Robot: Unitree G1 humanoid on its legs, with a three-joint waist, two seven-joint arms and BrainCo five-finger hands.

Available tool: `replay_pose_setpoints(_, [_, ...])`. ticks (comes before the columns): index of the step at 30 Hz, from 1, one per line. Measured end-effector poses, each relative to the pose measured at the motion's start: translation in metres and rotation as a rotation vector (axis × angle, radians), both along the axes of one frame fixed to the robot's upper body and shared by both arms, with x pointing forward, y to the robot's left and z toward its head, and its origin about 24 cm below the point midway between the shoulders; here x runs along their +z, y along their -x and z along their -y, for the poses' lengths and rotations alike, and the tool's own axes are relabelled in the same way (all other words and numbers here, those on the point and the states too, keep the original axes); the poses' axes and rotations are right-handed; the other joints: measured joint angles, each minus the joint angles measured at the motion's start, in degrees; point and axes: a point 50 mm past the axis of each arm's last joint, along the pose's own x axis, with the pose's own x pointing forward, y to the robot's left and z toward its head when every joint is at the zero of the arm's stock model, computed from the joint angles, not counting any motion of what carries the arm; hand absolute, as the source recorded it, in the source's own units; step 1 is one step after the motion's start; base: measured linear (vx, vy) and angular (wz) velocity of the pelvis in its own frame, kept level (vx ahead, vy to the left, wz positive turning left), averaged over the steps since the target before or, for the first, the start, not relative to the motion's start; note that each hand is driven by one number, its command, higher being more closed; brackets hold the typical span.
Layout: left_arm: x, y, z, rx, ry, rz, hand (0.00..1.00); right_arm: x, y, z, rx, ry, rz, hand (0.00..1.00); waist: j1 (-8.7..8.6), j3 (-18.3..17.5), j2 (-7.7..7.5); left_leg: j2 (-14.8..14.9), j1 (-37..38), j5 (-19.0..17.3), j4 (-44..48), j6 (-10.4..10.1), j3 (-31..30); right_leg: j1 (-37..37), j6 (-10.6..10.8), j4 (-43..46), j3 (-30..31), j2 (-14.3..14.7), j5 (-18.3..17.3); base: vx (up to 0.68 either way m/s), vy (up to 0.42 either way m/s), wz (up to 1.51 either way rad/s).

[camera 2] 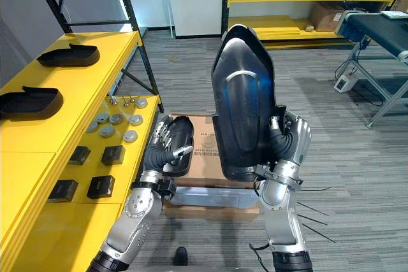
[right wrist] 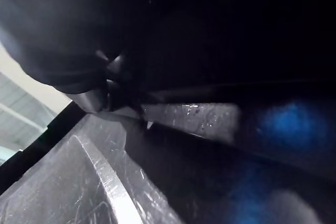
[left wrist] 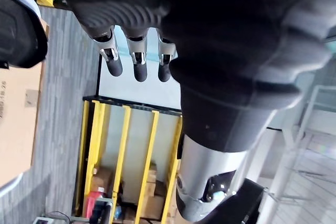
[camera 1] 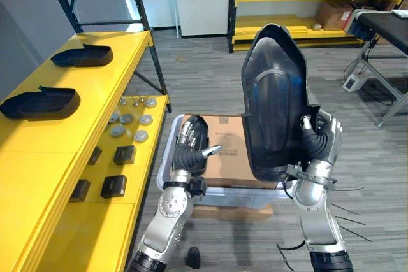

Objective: Walk over and take plastic housings, then place them on the shelf

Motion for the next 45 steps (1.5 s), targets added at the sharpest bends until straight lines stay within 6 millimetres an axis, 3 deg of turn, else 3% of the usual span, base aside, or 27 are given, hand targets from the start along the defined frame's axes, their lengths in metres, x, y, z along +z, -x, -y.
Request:
replay_pose_setpoints(12, [0.004,0.012,0.037,-0.207,0.049,0.007,0.00,-0.009,-0.007,-0.022,0.092,0.004,-0.044,1.00,0.18,-0.2,-0.07,0.0,0.0,0.1,0.0,0.0,-0.1,0.0,0.0,0.1,-0.1,0.0,0.0,0.00,0.000,0.00])
replay_pose_setpoints(17, [0.008,0.012,0.043,-0.236,0.047,0.026,0.00,-0.010,-0.007,-0.029,0.118,0.005,-0.046,1.00,0.02,-0.2,-0.09,0.0,0.0,0.2,0.0,0.0,0.0,0.0,0.0,0.1,0.0,0.1,0.0,0.00,0.000,0.00])
replay_pose_setpoints(18, [0.008,0.013,0.045,-0.244,0.048,0.025,1.00,-0.010,-0.007,-0.031,0.127,0.005,-0.047,1.00,0.03,-0.3,-0.11,0.0,0.0,0.2,0.0,0.0,0.0,0.0,0.0,0.1,0.0,0.1,0.0,0.00,0.000,0.00])
replay_pose_setpoints(23, [0.007,0.017,0.050,-0.275,0.044,0.020,1.00,-0.017,-0.008,-0.041,0.171,0.009,-0.074,1.00,0.08,-0.4,-0.32,0.0,0.0,0.2,0.0,0.0,0.0,0.0,0.0,0.1,0.0,0.1,0.0,0.00,0.000,0.00])
replay_pose_setpoints(29, [0.000,0.012,0.038,-0.226,0.031,-0.015,1.00,-0.017,-0.007,-0.049,0.216,0.015,-0.061,1.00,0.05,-0.5,-0.37,0.0,0.0,0.2,0.0,0.0,0.0,-0.1,0.0,0.1,0.0,0.1,0.0,0.00,0.000,0.00])
replay_pose_setpoints(30, [0.000,0.012,0.037,-0.226,0.029,-0.016,1.00,-0.017,-0.007,-0.049,0.218,0.015,-0.060,0.00,0.05,-0.5,-0.39,0.0,0.0,0.2,0.0,0.0,0.0,-0.1,0.0,0.1,0.0,0.1,0.0,0.00,0.000,0.00])
replay_pose_setpoints(39, [-0.005,0.009,0.032,-0.224,0.003,-0.036,1.00,-0.015,-0.005,-0.055,0.281,-0.036,-0.038,0.00,0.00,-1.2,-1.38,0.0,0.0,0.2,0.0,0.0,0.0,-0.1,0.0,0.1,0.1,0.1,0.0,0.00,0.000,0.00])
replay_pose_setpoints(45, [-0.006,0.007,0.028,-0.210,-0.001,-0.038,1.00,-0.015,-0.007,-0.053,0.374,-0.168,-0.057,0.00,0.10,-1.3,-1.56,0.0,0.0,0.2,0.0,0.0,0.0,-0.1,0.0,0.1,0.1,0.1,0.0,0.00,0.000,0.00])
